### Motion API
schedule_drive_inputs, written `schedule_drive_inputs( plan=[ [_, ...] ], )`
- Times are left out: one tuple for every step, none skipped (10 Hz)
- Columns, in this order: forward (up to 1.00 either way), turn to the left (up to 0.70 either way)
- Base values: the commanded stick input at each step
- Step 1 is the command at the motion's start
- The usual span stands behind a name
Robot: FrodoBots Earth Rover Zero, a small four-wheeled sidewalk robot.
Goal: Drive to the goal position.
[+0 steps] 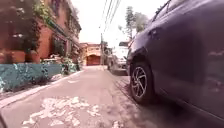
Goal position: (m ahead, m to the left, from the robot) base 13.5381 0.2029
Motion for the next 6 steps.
schedule_drive_inputs(
  plan=[
    [0.70,0.00],
    [0.70,0.00],
    [0.70,0.00],
    [0.70,0.00],
    [0.70,0.00],
    [0.70,0.00]
  ],
)
